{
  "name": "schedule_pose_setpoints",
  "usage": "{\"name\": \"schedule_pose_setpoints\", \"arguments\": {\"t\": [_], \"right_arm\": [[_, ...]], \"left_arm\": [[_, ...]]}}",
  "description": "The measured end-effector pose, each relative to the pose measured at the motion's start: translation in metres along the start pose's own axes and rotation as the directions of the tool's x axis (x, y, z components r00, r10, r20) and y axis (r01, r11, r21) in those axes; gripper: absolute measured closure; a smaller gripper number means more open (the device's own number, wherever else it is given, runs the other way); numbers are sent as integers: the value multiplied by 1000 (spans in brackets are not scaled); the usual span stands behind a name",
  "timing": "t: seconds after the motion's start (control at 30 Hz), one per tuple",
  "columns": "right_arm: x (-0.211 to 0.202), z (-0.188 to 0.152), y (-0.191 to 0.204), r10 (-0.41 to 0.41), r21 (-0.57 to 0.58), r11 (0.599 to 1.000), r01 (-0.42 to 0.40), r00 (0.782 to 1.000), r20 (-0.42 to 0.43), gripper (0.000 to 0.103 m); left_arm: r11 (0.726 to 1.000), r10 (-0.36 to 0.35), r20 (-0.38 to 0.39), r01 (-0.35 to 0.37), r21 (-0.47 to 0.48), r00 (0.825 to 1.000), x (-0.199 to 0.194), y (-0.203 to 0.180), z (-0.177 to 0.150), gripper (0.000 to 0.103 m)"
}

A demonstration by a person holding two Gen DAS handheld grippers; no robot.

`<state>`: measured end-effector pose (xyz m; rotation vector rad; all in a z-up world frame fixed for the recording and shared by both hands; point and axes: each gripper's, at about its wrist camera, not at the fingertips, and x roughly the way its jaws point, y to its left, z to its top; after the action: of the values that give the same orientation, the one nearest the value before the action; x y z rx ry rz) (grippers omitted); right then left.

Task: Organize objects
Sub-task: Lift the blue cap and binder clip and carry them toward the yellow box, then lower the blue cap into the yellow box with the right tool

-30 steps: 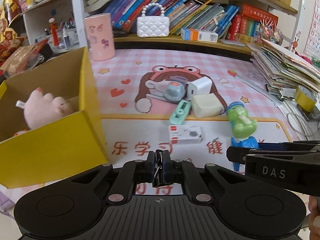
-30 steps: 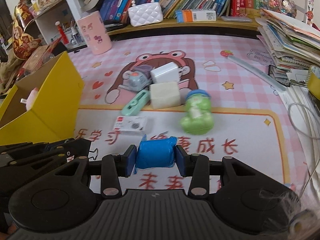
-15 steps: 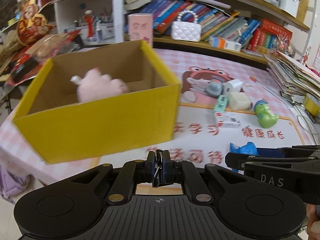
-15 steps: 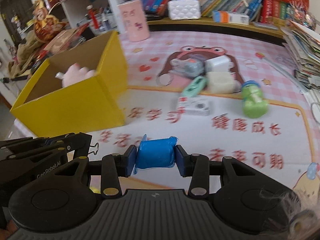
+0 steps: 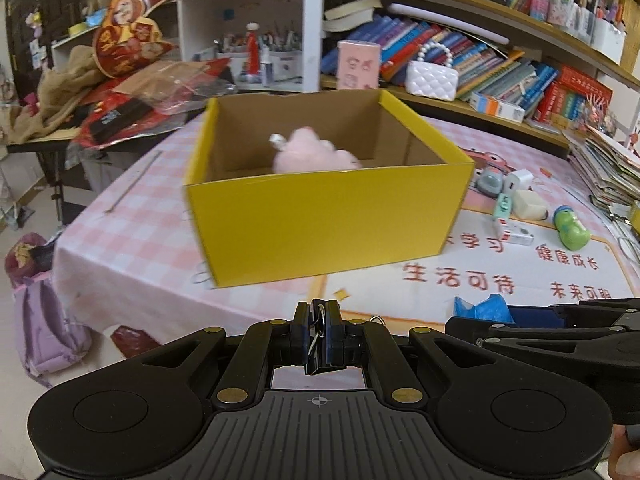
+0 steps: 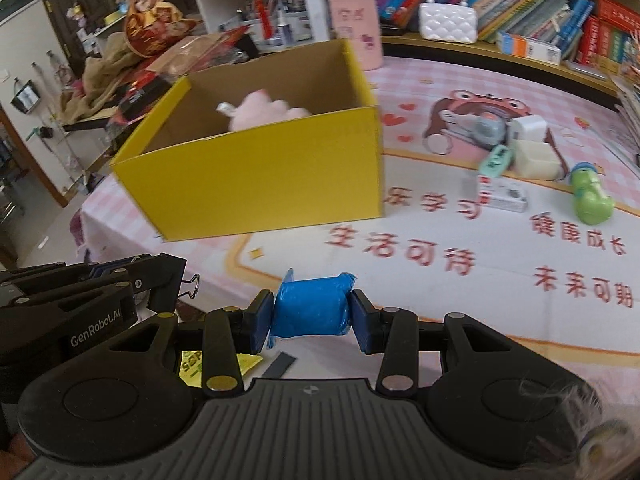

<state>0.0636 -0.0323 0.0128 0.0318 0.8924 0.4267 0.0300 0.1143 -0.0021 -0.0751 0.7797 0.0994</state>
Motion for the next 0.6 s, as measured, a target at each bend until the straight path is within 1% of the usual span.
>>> {"name": "schedule_pose_setpoints", "arguments": {"t": [0.3,0.6], "right_arm": [[-2,-12,46,34,-38,999,-33,999,9,64],[-6,-17,73,29,-59,998,-27,999,25,64]], "left_arm": [[999,33,33,-32,-24,999,-25,40,-14,97],[999,32,70,-31,-17,997,-39,58,-17,97]]}}
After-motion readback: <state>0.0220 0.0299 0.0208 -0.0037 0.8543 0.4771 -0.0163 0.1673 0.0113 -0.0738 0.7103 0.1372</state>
